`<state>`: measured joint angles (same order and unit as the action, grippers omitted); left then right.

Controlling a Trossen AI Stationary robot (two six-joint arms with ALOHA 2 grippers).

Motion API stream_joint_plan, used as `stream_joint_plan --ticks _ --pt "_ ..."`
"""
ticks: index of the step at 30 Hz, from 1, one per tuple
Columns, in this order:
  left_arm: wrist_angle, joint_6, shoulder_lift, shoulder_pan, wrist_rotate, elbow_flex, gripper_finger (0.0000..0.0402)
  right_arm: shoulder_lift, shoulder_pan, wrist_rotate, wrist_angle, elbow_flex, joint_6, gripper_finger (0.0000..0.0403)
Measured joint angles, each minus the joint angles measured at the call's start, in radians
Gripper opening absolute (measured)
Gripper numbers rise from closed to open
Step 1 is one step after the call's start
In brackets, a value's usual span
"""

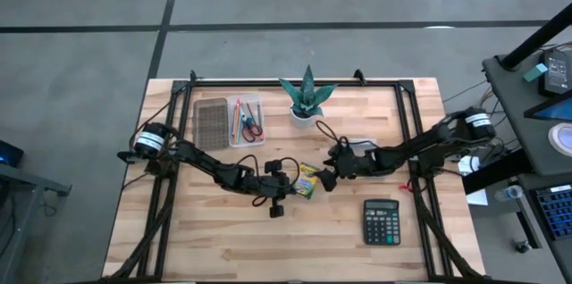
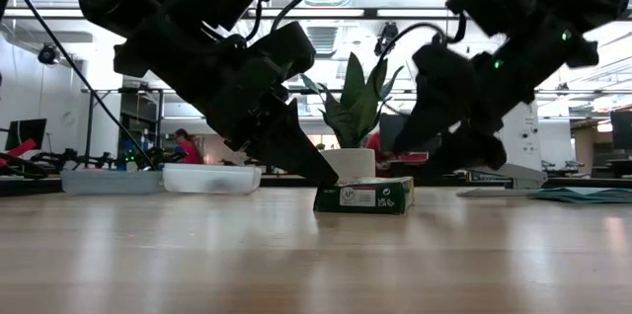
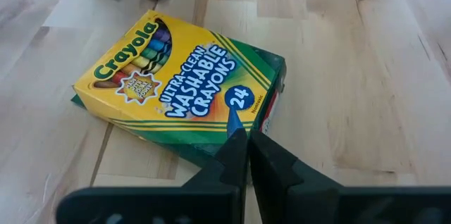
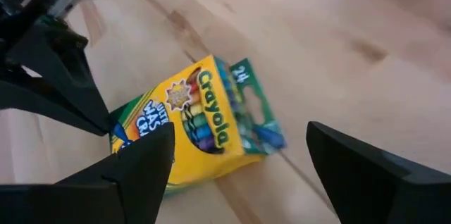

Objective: Pack school essentials
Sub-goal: Put the yellow crayon box into the black supply box

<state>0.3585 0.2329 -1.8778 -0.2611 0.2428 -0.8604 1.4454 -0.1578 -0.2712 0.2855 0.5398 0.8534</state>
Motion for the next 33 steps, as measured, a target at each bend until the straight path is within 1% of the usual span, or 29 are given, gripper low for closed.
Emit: stream_joint_plan --ticks 4,8,12,16,18,22,33 --pt "0.0 0.0 0.0 0.0 0.0 0.002 0.0 0.088 -0.002 0.009 0.058 0.008 -0.001 0.0306" --pt "0.0 0.0 0.0 0.0 0.0 0.002 0.0 0.145 -0.001 0.015 0.127 0.018 -0.003 0.0302" --pt "-0.002 0.0 0.0 -0.001 -0.001 0.003 0.0 0.19 0.0 0.044 0.209 0.026 -0.034 0.0302" --pt "-0.001 0.0 0.0 -0.001 -0.007 0.003 0.0 0.191 -0.004 0.104 0.26 0.029 -0.064 0.0296" --pt "-0.003 0.0 0.0 -0.001 -0.007 0.003 0.0 0.177 -0.006 0.111 0.252 0.026 -0.086 0.029" --pt "-0.002 0.0 0.0 -0.001 -0.006 0.004 0.0 0.151 -0.003 0.101 0.247 0.027 -0.095 0.0266" --pt "-0.01 0.0 -0.003 0.0 -0.003 0.006 0.0 0.154 -0.003 0.088 0.242 0.027 -0.097 0.0172"
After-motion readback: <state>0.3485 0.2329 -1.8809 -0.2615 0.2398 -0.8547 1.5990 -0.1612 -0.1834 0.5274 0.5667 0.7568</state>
